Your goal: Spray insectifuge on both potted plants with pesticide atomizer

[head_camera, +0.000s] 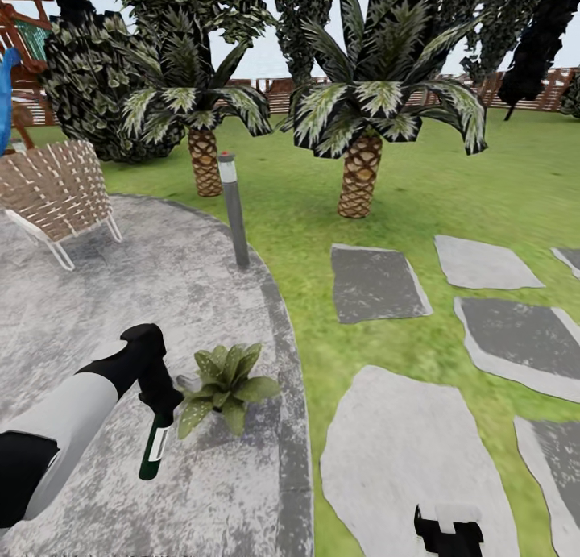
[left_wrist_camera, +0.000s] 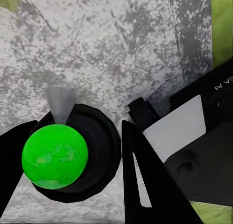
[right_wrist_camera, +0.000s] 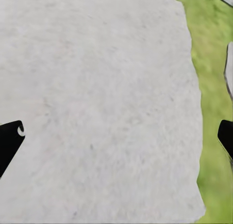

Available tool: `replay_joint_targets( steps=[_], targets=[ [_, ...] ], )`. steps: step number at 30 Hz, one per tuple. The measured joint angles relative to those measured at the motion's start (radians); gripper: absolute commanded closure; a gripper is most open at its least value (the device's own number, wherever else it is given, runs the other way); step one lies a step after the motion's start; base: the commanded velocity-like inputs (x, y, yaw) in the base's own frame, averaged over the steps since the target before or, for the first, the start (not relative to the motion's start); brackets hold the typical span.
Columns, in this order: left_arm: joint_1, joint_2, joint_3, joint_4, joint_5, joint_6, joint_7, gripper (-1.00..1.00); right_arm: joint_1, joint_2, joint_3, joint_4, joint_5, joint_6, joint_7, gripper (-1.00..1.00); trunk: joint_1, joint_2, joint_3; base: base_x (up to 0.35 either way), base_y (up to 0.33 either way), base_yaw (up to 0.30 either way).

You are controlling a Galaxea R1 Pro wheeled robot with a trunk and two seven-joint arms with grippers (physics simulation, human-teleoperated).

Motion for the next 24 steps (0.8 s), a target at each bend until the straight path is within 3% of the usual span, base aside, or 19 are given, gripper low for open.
replay_joint_targets(
  steps=[11, 24],
  targets=[
    [0.0, -0.001, 0.002, 0.0, -0.013, 0.0, 0.0, 1.0, 0.0, 0.0, -0.001, 0.0, 0.0, 0.001, 0.0, -1.0, 0.0, 0.0, 0.0, 0.157, -0.249, 0.047],
    [0.0, 0.0, 0.001, 0.0, -0.013, 0.0, 0.0, 1.0, 0.0, 0.0, 0.0, 0.0, 0.0, 0.0, 0.0, -1.0, 0.0, 0.0, 0.0, 0.007, -0.284, 0.26]
  ],
)
